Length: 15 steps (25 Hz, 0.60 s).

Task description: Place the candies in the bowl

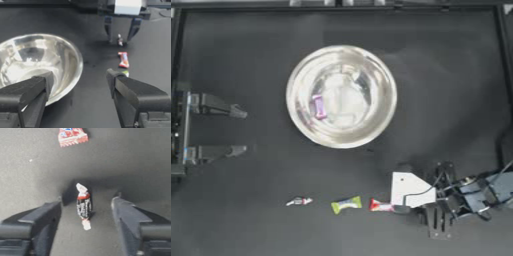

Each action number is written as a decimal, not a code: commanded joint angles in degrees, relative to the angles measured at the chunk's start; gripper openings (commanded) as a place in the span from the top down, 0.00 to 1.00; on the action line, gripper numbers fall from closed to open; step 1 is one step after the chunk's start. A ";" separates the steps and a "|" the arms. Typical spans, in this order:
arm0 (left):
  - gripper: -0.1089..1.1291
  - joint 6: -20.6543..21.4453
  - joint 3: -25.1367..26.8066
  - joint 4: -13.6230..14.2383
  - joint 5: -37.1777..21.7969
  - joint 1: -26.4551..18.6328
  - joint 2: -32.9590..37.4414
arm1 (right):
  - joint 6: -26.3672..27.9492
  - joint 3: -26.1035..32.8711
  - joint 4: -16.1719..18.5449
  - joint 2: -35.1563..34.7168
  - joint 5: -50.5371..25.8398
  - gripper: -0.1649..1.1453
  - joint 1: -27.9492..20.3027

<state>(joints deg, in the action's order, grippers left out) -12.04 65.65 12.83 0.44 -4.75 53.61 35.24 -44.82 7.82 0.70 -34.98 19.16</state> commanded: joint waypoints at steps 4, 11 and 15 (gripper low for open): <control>0.14 -0.09 -0.70 -0.09 0.44 0.00 -0.18 | -0.09 0.44 -0.35 -0.26 -0.09 0.38 0.00; 0.14 -0.09 -0.88 -0.18 0.53 0.00 -0.18 | -0.18 0.88 -0.88 -0.97 -0.26 0.49 0.00; 0.14 -0.09 -0.70 -0.18 0.53 0.00 -0.18 | -0.35 1.58 -0.44 0.00 -0.26 0.51 0.00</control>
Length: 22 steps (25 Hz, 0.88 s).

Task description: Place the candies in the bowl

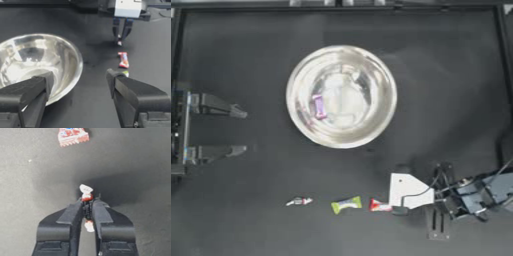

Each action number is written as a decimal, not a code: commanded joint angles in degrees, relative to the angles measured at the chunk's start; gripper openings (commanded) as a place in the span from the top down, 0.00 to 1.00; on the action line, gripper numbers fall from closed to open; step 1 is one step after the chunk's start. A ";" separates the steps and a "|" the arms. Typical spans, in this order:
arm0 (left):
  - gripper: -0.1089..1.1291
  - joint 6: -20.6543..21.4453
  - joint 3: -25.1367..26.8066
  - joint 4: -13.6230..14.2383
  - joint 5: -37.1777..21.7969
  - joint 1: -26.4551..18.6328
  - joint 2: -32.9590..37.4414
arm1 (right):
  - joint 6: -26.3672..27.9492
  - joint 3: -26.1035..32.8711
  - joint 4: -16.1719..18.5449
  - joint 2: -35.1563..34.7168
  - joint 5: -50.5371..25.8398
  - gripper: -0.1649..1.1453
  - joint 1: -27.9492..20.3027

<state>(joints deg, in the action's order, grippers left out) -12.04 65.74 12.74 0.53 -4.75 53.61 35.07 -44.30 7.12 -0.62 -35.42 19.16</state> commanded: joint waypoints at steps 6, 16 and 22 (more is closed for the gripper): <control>0.14 -0.09 -0.79 -0.44 0.44 0.00 -0.53 | 1.05 0.44 5.45 8.09 0.97 0.51 -2.29; 0.14 0.00 -0.70 -0.44 0.35 0.00 -2.02 | 2.02 -2.37 20.65 21.09 14.41 0.51 -16.00; 0.14 0.09 -0.88 -0.44 0.44 0.00 -3.16 | 1.85 -1.14 28.74 21.53 20.83 0.51 -25.14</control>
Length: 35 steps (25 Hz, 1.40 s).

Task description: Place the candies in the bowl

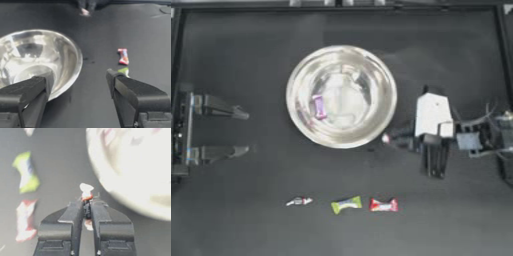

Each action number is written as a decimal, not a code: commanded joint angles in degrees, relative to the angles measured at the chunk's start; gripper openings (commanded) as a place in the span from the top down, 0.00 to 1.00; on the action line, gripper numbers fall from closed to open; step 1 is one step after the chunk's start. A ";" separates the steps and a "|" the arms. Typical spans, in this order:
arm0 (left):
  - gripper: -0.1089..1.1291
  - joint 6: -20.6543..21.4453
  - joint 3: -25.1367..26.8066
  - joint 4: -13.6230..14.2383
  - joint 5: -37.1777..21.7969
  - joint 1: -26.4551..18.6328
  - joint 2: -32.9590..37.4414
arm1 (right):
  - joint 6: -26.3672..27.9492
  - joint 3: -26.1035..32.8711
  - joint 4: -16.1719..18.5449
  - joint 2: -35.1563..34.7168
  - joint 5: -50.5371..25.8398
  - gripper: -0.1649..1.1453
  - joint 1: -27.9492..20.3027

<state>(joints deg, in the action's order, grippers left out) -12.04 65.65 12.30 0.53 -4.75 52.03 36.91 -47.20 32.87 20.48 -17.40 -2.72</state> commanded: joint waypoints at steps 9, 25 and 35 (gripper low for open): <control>0.14 0.26 -0.88 0.00 0.53 0.00 -3.34 | 0.09 5.98 10.55 -6.50 13.89 0.51 -14.59; 0.14 0.18 -0.44 0.00 1.14 0.00 -3.43 | 0.09 14.77 13.80 -22.15 19.78 0.32 -19.16; 0.14 0.26 -0.35 0.00 0.62 -0.44 -3.34 | 0.44 12.30 13.45 -19.16 23.20 0.12 -19.42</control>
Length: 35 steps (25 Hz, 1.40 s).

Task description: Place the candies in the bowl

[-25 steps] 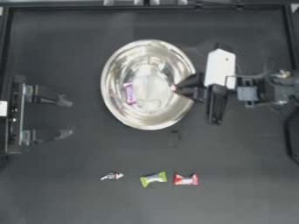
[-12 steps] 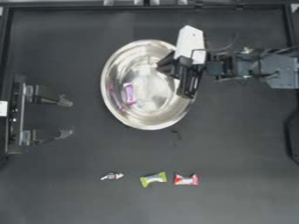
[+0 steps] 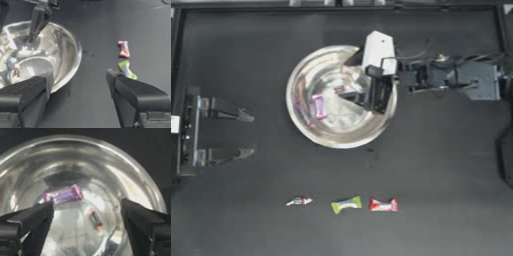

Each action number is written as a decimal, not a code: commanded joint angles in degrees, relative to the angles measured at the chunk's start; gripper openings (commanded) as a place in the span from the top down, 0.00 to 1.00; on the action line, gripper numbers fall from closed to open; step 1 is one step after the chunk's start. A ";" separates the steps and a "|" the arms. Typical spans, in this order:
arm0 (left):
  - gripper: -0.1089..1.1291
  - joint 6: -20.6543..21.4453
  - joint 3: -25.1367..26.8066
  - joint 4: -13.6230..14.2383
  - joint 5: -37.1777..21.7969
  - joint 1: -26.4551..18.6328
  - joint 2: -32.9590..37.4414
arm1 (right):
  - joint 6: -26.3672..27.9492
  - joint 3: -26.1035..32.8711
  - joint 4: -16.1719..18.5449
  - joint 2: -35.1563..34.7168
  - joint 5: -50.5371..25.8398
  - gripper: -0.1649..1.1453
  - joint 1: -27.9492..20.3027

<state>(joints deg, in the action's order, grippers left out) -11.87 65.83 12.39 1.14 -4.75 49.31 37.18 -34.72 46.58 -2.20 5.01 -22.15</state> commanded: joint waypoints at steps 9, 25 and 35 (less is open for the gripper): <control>0.14 0.00 -0.53 -0.09 -1.14 -0.53 -0.62 | 1.14 -11.07 -2.29 16.96 12.57 0.12 0.79; 0.14 0.09 -1.49 0.00 -5.10 -0.44 -0.62 | 1.41 -23.29 -10.63 49.31 -13.27 0.12 19.69; 0.11 -0.44 -5.80 -0.53 -13.27 0.53 -0.97 | 1.49 -26.19 -13.36 55.63 -18.81 0.12 24.17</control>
<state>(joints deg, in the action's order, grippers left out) -12.04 62.31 12.30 -10.90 -4.75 49.22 38.58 -61.35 33.49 53.53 -13.80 2.11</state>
